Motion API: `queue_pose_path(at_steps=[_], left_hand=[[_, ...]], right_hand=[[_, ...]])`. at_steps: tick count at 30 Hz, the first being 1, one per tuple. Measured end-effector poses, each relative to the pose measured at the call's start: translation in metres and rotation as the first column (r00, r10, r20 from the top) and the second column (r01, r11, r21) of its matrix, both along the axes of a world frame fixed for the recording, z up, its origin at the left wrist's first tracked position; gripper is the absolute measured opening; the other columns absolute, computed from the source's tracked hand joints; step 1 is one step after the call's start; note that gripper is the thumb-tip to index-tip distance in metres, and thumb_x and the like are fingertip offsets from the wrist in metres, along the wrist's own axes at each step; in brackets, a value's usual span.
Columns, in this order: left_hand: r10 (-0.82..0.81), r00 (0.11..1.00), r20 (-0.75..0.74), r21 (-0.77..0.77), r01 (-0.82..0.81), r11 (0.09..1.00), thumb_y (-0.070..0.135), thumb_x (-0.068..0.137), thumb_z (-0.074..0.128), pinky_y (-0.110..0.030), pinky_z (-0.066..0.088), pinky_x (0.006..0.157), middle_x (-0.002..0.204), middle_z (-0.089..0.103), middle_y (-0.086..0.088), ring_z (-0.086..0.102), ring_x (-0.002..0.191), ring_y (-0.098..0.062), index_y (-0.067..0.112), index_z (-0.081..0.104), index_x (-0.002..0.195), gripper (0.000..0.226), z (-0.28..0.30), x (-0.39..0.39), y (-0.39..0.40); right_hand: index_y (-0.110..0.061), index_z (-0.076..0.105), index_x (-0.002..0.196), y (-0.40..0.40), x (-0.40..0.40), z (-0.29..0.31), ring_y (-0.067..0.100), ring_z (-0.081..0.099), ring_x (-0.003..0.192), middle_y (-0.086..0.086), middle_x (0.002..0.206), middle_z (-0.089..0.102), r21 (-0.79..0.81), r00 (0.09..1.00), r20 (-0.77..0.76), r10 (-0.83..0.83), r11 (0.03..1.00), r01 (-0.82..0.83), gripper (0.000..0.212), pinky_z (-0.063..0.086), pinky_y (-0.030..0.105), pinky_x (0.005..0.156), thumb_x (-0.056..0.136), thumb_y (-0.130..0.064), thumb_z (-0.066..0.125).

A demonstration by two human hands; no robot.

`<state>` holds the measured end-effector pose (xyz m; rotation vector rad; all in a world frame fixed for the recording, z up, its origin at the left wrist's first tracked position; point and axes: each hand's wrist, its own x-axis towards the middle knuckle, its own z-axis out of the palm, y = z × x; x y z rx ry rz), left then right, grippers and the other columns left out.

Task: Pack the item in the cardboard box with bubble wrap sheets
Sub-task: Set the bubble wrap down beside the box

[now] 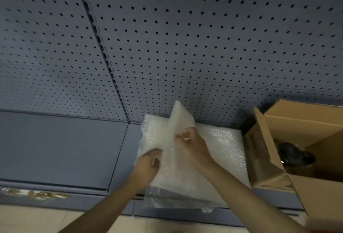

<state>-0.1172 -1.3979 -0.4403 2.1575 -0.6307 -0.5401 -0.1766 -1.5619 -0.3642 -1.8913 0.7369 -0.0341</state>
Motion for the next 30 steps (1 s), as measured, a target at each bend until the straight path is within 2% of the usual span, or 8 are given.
queue_pose_path(at_steps=[6, 9, 12, 15, 18, 21, 23, 30], left_hand=[[0.286, 0.952, 0.111, -0.061, -0.28, 0.958, -0.001, 0.092, 0.043, -0.028, 0.05, 0.078, 0.098, 0.066, 0.007, 0.064, 0.083, -0.016, 0.019, 0.058, 0.112, 0.032, 0.004, 0.031, 0.05], [0.086, 0.966, 0.242, -0.023, -0.083, 0.996, 0.027, 0.091, 0.04, -0.035, 0.05, 0.092, 0.12, 0.064, -0.003, 0.062, 0.104, -0.021, 0.016, 0.055, 0.128, 0.042, -0.002, 0.036, 0.047], [-0.28, 0.888, 0.365, 0.289, 0.178, 0.941, 0.04, 0.093, 0.038, -0.042, 0.031, 0.113, 0.147, 0.044, -0.003, 0.038, 0.137, -0.025, 0.023, 0.047, 0.138, 0.049, -0.016, 0.031, 0.027], [-0.401, 0.877, 0.264, 0.5, 0.231, 0.834, 0.041, 0.097, 0.038, -0.04, 0.013, 0.119, 0.159, 0.018, 0.005, 0.009, 0.148, -0.022, 0.032, 0.031, 0.146, 0.05, -0.028, 0.025, 0.011], [-0.348, 0.909, 0.231, 0.481, 0.204, 0.853, 0.04, 0.097, 0.04, -0.039, 0.013, 0.119, 0.158, 0.018, 0.008, 0.006, 0.148, -0.019, 0.034, 0.032, 0.145, 0.049, -0.032, 0.025, 0.009], [-0.337, 0.918, 0.21, 0.462, 0.21, 0.862, 0.04, 0.096, 0.043, -0.039, 0.014, 0.119, 0.158, 0.019, 0.009, 0.007, 0.148, -0.018, 0.034, 0.032, 0.144, 0.049, -0.03, 0.025, 0.011], [-0.357, 0.909, 0.213, 0.493, 0.216, 0.843, 0.041, 0.096, 0.042, -0.039, 0.013, 0.119, 0.159, 0.017, 0.008, 0.007, 0.148, -0.019, 0.033, 0.03, 0.145, 0.051, -0.026, 0.024, 0.011], [-0.475, 0.834, 0.281, 0.605, 0.23, 0.762, 0.044, 0.098, 0.036, -0.037, 0.006, 0.118, 0.159, 0.015, 0.001, 0.01, 0.147, -0.022, 0.028, 0.026, 0.148, 0.054, 0.005, 0.017, 0.005]], right_hand=[[-0.021, 0.049, 0.126, 0.034, 0.029, -0.05, 0.029, 0.046, 0.118, 0.005, 0.123, 0.055, -0.376, 0.913, -0.303, 0.273, 0.846, -0.378, 0.043, 0.039, 0.036, 0.098, 0.093, -0.048, 0.043], [-0.02, 0.05, 0.127, 0.035, 0.029, -0.071, 0.027, 0.042, 0.123, 0.004, 0.127, 0.055, -0.502, 0.881, -0.344, 0.325, 0.729, -0.465, 0.037, 0.031, 0.037, 0.103, 0.094, -0.035, 0.041], [-0.021, 0.042, 0.138, 0.026, 0.025, -0.085, 0.023, 0.034, 0.133, 0.001, 0.141, 0.047, -0.479, 0.841, -0.349, 0.413, 0.693, -0.539, 0.044, 0.022, 0.035, 0.113, 0.095, -0.026, 0.042], [-0.014, 0.052, 0.131, 0.016, 0.018, -0.087, 0.021, 0.035, 0.133, 0.002, 0.139, 0.048, -0.452, 0.914, -0.159, 0.374, 0.796, -0.404, 0.039, 0.025, 0.023, 0.11, 0.091, -0.013, 0.051], [-0.012, 0.06, 0.116, 0.004, 0.006, -0.09, 0.023, 0.044, 0.118, 0.004, 0.123, 0.053, -0.521, 0.999, 0.029, 0.024, 0.854, -0.005, 0.035, 0.036, 0.022, 0.098, 0.082, -0.003, 0.061], [-0.017, 0.053, 0.119, -0.002, -0.005, -0.093, 0.019, 0.058, 0.104, 0.001, 0.114, 0.057, -0.205, 0.977, -0.021, -0.212, 0.958, 0.203, 0.039, 0.052, 0.032, 0.087, 0.082, -0.019, 0.067], [-0.015, 0.05, 0.122, -0.001, -0.006, -0.091, 0.018, 0.063, 0.089, 0.0, 0.106, 0.062, 0.035, 0.977, -0.124, -0.174, 0.983, 0.18, 0.041, 0.054, 0.029, 0.069, 0.086, -0.029, 0.065], [-0.013, 0.044, 0.126, -0.007, -0.005, -0.065, 0.015, 0.057, 0.081, 0.0, 0.102, 0.055, 0.037, 0.985, -0.161, -0.055, 0.997, 0.061, 0.043, 0.046, 0.023, 0.058, 0.088, -0.025, 0.061]])
